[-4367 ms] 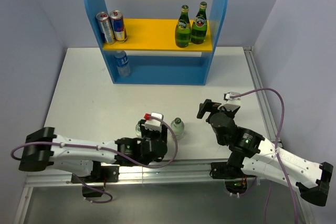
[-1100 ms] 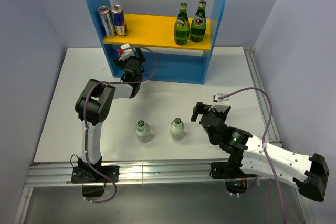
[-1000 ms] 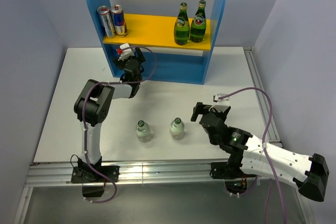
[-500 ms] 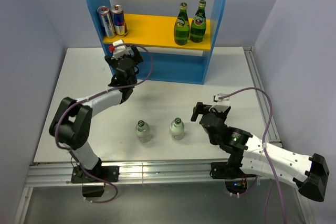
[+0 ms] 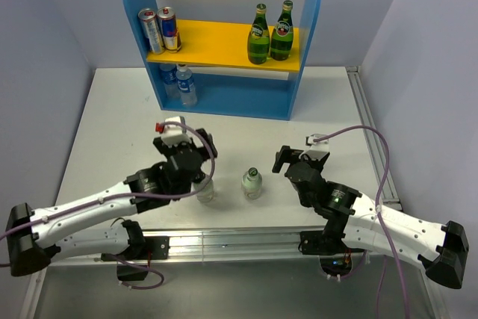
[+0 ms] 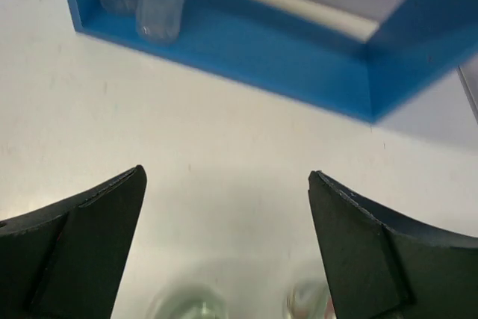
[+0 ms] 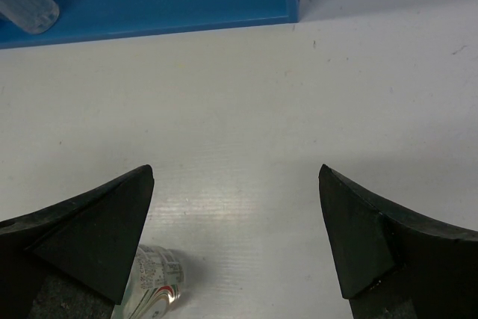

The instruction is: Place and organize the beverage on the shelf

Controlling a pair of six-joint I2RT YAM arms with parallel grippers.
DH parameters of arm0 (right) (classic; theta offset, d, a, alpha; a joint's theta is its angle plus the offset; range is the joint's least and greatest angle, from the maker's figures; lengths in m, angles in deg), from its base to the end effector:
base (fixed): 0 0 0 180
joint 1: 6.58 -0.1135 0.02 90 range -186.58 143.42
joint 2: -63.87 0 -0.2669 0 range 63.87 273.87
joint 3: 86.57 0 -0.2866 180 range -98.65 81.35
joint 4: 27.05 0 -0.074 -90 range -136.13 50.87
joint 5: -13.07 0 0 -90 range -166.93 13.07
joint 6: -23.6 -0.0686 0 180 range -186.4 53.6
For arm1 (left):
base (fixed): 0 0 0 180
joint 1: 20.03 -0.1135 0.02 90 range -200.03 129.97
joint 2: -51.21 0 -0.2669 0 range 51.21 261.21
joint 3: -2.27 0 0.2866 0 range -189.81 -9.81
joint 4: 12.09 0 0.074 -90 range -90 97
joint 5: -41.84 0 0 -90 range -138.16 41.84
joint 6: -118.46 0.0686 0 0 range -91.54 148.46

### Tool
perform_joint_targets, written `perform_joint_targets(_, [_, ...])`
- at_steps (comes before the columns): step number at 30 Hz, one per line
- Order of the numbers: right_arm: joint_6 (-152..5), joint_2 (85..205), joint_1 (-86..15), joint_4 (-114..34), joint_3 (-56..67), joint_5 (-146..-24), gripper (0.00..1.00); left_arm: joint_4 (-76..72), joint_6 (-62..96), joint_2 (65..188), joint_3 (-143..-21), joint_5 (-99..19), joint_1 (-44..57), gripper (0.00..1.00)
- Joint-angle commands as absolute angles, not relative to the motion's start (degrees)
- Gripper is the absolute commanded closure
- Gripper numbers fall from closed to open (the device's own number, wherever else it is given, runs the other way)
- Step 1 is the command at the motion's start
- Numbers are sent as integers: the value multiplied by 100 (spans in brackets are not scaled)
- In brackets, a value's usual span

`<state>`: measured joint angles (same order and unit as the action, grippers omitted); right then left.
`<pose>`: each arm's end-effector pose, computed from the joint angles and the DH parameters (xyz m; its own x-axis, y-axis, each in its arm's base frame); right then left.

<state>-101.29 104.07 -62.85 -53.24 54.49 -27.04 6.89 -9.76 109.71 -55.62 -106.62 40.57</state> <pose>0.1589 0.1435 0.2250 -0.3009 0.2130 -0.9296 0.0160 0.9757 0.2184 0.1838 -0.2071 0.3012 -0.1674 -0.3622 -0.9170 -0.0535 0.9320 -0.3584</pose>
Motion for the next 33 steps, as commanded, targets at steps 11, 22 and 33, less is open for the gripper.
perform_joint_targets(11, [-10217,10438,-6309,-5179,5489,-2543,2,7866,-8403,12476,-6202,-11365,6839,1])
perform_joint_targets(22, [-10200,10500,-6318,-5117,5498,-2595,2,5785,-7825,13049,-5289,-11461,6962,1])
perform_joint_targets(33, [-10156,10561,-6309,-5065,5498,-2639,2,2947,-6041,13075,-4216,-11680,6365,1])
